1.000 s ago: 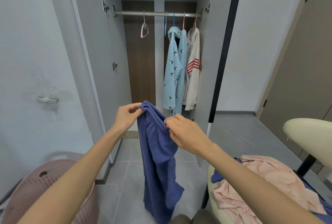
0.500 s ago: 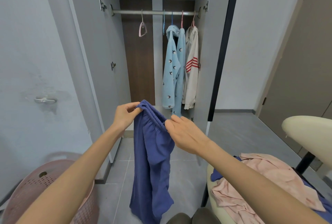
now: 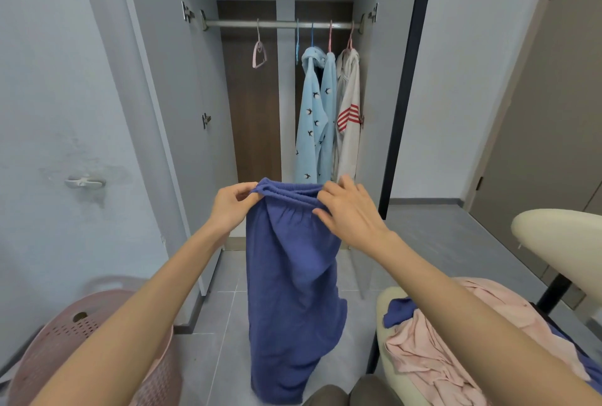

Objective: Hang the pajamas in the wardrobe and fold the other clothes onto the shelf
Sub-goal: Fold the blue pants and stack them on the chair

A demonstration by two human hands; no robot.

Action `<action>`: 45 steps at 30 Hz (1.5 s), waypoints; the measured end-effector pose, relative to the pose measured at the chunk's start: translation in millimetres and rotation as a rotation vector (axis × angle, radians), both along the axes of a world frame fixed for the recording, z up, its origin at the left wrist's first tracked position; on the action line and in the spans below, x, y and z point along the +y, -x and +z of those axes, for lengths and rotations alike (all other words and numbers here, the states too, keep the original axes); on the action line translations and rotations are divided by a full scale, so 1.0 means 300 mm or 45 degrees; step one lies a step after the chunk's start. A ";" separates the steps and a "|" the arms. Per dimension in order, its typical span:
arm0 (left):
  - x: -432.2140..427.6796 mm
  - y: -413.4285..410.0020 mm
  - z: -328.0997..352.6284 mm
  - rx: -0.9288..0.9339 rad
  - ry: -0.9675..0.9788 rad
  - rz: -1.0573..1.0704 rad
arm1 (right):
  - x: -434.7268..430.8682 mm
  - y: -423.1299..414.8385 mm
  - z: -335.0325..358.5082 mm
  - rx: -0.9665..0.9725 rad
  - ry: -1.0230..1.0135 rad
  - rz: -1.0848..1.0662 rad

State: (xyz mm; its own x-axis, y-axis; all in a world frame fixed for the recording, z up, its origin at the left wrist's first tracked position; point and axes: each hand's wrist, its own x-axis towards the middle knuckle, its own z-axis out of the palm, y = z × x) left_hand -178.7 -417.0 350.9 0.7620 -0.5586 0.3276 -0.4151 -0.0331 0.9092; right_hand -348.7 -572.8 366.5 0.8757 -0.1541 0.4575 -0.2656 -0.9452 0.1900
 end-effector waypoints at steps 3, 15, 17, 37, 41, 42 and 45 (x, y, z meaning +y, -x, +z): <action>0.004 0.000 0.045 -0.031 -0.030 -0.073 | -0.017 0.013 0.049 -0.139 -0.232 0.053; -0.064 0.067 0.216 0.056 0.061 -0.215 | -0.094 0.015 0.262 -0.336 -0.770 0.029; -0.074 0.071 0.244 0.047 0.090 -0.195 | -0.113 0.027 0.299 -0.243 -0.679 -0.093; -0.142 0.203 0.332 -0.569 -0.202 -0.057 | -0.140 0.235 0.339 -0.188 -1.640 0.047; -0.136 0.199 0.310 -0.554 -0.242 -0.105 | -0.154 0.236 0.313 -0.353 -1.369 -0.009; -0.139 0.198 0.310 -0.499 -0.223 -0.142 | -0.157 0.238 0.310 -0.397 -1.385 0.001; -0.147 0.202 0.321 -0.365 -0.153 -0.251 | -0.155 0.254 0.318 -0.408 -1.553 0.052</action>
State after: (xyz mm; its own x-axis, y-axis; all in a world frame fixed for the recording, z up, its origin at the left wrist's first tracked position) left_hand -239.2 -461.2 447.2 0.5225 -0.7332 0.4351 -0.6612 -0.0263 0.7497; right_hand -425.0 -619.3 462.0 0.7661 -0.6005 0.2292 -0.1050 -0.4687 -0.8771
